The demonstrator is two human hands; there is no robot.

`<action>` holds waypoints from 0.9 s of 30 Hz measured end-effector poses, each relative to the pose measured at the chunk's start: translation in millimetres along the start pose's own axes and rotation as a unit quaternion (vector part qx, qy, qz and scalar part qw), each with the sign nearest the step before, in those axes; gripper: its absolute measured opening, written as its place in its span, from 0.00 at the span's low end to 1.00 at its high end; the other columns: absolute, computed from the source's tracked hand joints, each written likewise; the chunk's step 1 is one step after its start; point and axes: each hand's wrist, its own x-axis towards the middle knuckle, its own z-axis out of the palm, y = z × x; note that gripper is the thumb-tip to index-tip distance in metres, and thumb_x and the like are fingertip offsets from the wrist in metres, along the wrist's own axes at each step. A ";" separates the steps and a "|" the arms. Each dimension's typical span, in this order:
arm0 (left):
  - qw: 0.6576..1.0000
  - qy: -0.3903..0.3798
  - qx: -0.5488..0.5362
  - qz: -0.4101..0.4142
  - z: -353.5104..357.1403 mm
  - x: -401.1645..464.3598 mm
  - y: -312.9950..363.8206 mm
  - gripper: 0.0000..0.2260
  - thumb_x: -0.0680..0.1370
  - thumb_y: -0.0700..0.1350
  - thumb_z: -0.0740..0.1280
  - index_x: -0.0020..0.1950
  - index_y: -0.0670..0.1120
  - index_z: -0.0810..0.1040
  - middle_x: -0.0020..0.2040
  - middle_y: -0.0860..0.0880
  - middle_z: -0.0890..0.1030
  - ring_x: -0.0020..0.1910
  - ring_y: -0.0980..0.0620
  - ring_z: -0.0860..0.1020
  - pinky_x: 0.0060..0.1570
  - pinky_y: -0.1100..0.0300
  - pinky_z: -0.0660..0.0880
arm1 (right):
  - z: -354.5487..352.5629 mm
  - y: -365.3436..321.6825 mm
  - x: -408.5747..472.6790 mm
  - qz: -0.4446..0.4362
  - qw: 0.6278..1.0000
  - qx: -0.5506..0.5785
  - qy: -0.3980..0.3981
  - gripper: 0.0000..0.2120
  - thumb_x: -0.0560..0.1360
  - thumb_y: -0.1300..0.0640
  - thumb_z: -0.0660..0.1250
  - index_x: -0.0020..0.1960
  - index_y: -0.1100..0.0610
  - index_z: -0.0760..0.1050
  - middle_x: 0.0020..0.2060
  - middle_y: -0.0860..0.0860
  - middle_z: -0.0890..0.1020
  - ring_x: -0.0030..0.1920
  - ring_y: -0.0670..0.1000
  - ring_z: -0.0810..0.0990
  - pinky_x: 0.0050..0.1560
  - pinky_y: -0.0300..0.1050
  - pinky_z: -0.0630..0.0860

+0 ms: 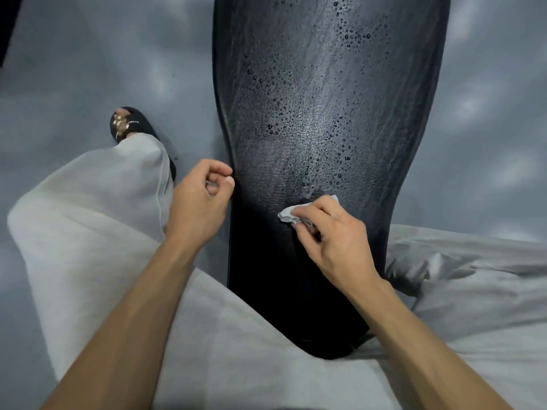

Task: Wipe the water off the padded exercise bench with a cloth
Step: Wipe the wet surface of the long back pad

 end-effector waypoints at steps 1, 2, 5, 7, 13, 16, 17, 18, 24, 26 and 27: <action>1.000 0.005 0.001 -0.001 1.4 0.5 -0.3 0.04 0.79 0.41 0.68 0.50 0.50 0.79 0.37 0.57 0.77 0.35 0.56 0.77 0.48 0.47 0.81 | 0.4 0.6 -6.4 0.002 1.000 0.003 -0.002 0.08 0.77 0.58 0.72 0.55 0.53 0.83 0.45 0.48 0.79 0.42 0.49 0.78 0.39 0.44 0.77; 1.000 0.012 0.007 -0.002 2.7 0.8 0.5 0.03 0.79 0.41 0.68 0.50 0.49 0.79 0.35 0.60 0.77 0.33 0.58 0.75 0.47 0.49 0.80 | 1.2 0.7 -14.9 0.003 1.000 0.008 -0.011 0.08 0.77 0.58 0.72 0.56 0.53 0.83 0.46 0.47 0.79 0.41 0.49 0.79 0.38 0.44 0.77; 0.999 0.023 0.024 -0.006 4.6 1.9 3.5 0.02 0.78 0.42 0.68 0.48 0.49 0.78 0.34 0.62 0.76 0.31 0.58 0.73 0.45 0.51 0.77 | 3.1 -2.0 -25.7 -0.006 0.999 0.015 -0.040 0.08 0.78 0.55 0.67 0.56 0.53 0.81 0.46 0.47 0.78 0.40 0.49 0.79 0.36 0.48 0.79; 0.999 0.022 0.030 -0.010 3.7 2.5 5.8 0.02 0.77 0.42 0.68 0.48 0.49 0.78 0.35 0.58 0.76 0.32 0.57 0.73 0.46 0.51 0.78 | 5.0 -3.0 -7.7 -0.011 0.999 0.011 -0.029 0.08 0.79 0.54 0.66 0.55 0.54 0.81 0.46 0.47 0.79 0.42 0.49 0.79 0.37 0.48 0.80; 0.999 0.019 0.043 -0.002 2.2 1.1 9.5 0.02 0.78 0.42 0.69 0.49 0.48 0.78 0.37 0.54 0.78 0.33 0.56 0.75 0.47 0.50 0.78 | 3.0 -13.0 18.2 0.006 0.999 -0.046 -0.021 0.06 0.78 0.51 0.65 0.52 0.52 0.76 0.43 0.47 0.82 0.41 0.54 0.82 0.33 0.51 0.79; 0.999 0.014 0.052 -0.005 1.0 2.9 8.2 0.02 0.78 0.43 0.69 0.49 0.50 0.78 0.39 0.54 0.79 0.37 0.54 0.78 0.48 0.50 0.79 | 2.0 -22.5 -10.0 0.005 0.996 -0.060 -0.066 0.06 0.78 0.49 0.63 0.50 0.51 0.74 0.40 0.48 0.82 0.37 0.55 0.83 0.29 0.51 0.78; 0.998 0.012 0.055 -0.006 0.5 3.3 7.5 0.02 0.78 0.44 0.69 0.48 0.51 0.78 0.39 0.54 0.80 0.38 0.53 0.79 0.49 0.50 0.79 | 2.5 -24.0 -13.5 0.004 0.995 -0.063 -0.081 0.07 0.78 0.49 0.62 0.50 0.51 0.73 0.40 0.48 0.81 0.37 0.56 0.83 0.28 0.52 0.78; 0.998 0.010 0.056 -0.008 0.0 3.7 6.9 0.02 0.78 0.44 0.69 0.48 0.51 0.78 0.39 0.54 0.80 0.38 0.53 0.80 0.49 0.49 0.79 | 3.5 -23.6 -11.1 0.002 0.994 -0.064 -0.087 0.07 0.78 0.48 0.62 0.50 0.52 0.73 0.39 0.48 0.81 0.36 0.56 0.82 0.28 0.52 0.78; 0.999 0.018 0.051 -0.007 0.0 2.2 10.2 0.03 0.78 0.43 0.68 0.48 0.51 0.79 0.40 0.53 0.81 0.38 0.54 0.79 0.49 0.49 0.79 | 4.6 -24.3 46.2 -0.009 0.997 -0.056 -0.042 0.05 0.78 0.53 0.67 0.50 0.54 0.73 0.34 0.44 0.75 0.36 0.58 0.79 0.32 0.51 0.77; 0.999 0.022 0.039 0.000 1.3 1.4 11.8 0.04 0.78 0.42 0.68 0.49 0.51 0.80 0.39 0.54 0.80 0.38 0.55 0.79 0.48 0.50 0.79 | 3.2 -26.3 41.2 -0.004 0.997 -0.055 -0.044 0.05 0.78 0.53 0.67 0.50 0.54 0.73 0.33 0.44 0.74 0.34 0.59 0.79 0.31 0.51 0.76; 0.999 0.023 0.033 0.001 1.7 1.2 12.3 0.05 0.78 0.42 0.68 0.49 0.51 0.81 0.39 0.54 0.80 0.38 0.55 0.79 0.48 0.50 0.79 | 2.5 -27.2 32.5 -0.004 0.997 -0.059 -0.056 0.06 0.78 0.53 0.67 0.50 0.54 0.72 0.33 0.46 0.77 0.33 0.59 0.80 0.30 0.51 0.76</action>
